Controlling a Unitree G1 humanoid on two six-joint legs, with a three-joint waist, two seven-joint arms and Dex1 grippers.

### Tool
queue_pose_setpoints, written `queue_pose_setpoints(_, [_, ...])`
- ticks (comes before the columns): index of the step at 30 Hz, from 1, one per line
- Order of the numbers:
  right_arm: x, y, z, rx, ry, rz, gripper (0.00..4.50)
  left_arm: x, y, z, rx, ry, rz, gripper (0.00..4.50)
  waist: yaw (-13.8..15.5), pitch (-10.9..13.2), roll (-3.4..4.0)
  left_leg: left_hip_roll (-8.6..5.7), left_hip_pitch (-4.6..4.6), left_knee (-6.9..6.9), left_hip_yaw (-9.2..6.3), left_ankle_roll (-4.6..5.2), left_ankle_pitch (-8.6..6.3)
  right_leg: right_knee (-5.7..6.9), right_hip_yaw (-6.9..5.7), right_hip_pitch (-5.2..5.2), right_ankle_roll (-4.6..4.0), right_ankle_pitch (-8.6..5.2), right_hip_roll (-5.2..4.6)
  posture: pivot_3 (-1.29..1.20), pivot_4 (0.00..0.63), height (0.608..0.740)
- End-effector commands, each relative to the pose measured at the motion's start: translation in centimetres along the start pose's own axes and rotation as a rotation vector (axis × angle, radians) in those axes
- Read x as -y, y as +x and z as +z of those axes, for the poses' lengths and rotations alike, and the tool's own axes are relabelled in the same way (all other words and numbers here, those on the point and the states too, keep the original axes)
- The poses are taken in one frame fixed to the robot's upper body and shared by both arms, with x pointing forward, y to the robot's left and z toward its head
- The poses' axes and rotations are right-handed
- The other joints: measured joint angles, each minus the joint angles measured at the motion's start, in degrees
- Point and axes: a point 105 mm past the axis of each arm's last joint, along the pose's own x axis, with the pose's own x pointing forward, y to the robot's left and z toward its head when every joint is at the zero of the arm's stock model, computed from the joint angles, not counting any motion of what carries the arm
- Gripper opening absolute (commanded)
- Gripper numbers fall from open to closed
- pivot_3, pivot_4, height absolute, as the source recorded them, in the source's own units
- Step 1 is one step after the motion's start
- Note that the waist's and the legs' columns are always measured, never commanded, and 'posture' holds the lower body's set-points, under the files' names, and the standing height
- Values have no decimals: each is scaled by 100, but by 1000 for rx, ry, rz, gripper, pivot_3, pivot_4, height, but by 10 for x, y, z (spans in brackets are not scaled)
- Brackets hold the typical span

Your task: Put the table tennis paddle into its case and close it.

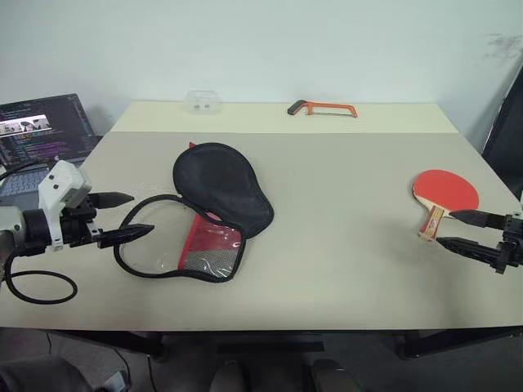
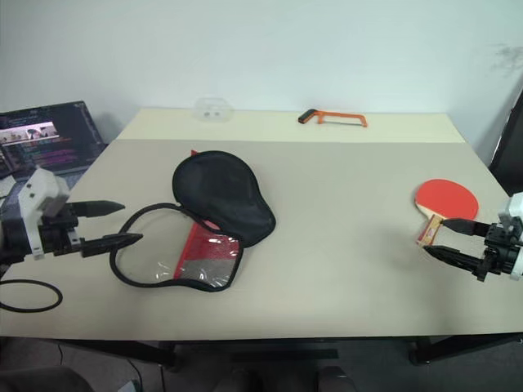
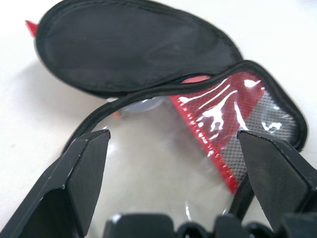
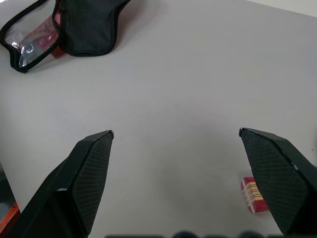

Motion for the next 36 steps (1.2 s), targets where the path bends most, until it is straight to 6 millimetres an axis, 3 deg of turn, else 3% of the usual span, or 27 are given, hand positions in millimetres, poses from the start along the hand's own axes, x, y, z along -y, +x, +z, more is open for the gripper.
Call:
queue_pose_setpoints(1, [-4, -4, 14, 46, -33, 1, 4481, -11, -4, 6, 12, 26, 78, 4500, 0, 0, 0, 0, 0, 0, 0, 0, 0, 0, 0, -1, 4, -2, 0, 0, 150, 740])
queue_pose_setpoints(4, [-8, -6, 21, 27, -75, 8, 4481, -19, -4, 4, 7, 33, 156, 4500, 5, 0, 0, 0, 0, 0, 1, 0, 0, 0, 2, 0, 3, -2, 0, 0, 150, 740])
queue_pose_setpoints(8, [-30, 1, 57, 110, -155, 88, 4481, -44, -5, -3, 38, -50, 337, 4500, 19, 0, 0, 1, 0, 1, -4, 0, 0, 3, 0, 0, 5, -3, 2, 0, 150, 740])
queue_pose_setpoints(12, [-29, 6, 70, 115, -214, 96, 4481, -58, -15, -25, -19, -134, 505, 4500, 0, -2, -4, 1, 0, 3, -2, 0, 0, 1, 2, 1, 2, 0, 1, 0, 150, 740])
queue_pose_setpoints(15, [-24, 12, 70, 115, -225, 95, 4481, -75, -29, -57, -131, -258, 684, 4500, -1, -4, -11, 2, 0, 2, -4, 0, 0, 0, 0, 0, 0, 1, 1, 0, 150, 740])
queue_pose_setpoints(17, [-21, 18, 68, 109, -224, 97, 4481, -77, -28, -70, -178, -311, 734, 4500, 2, -5, -12, 1, 0, 1, -7, 0, 0, 1, -3, 0, 1, 1, 1, 0, 150, 740])
queue_pose_setpoints(22, [-22, 33, 69, 105, -234, 140, 4481, -63, -5, -80, -189, -415, 683, 4500, 34, -5, -13, -3, -2, 5, -5, 0, 0, 2, -3, 2, -7, 8, -3, 0, 150, 740])
queue_pose_setpoints(25, [-25, 36, 71, 95, -246, 163, 4481, -40, 12, -89, -194, -491, 611, 4500, 70, -5, -14, -3, -3, 4, -7, 0, 0, 2, -5, 2, -11, 10, -3, 0, 150, 740])
queue_pose_setpoints(28, [-35, 46, 71, 97, -246, 222, 4481, -9, 13, -107, -223, -559, 580, 4500, 79, -6, -13, -1, -3, 2, -1, -2, -1, 0, 1, 2, -12, 11, -5, 0, 150, 740])
queue_pose_setpoints(36, [-44, 68, 70, 112, -240, 293, 4481, 27, 20, -120, -235, -680, 638, 4500, 113, -8, -15, -2, 6, 15, -13, -3, -1, 4, -4, 17, -8, 11, -3, 0, 150, 740])
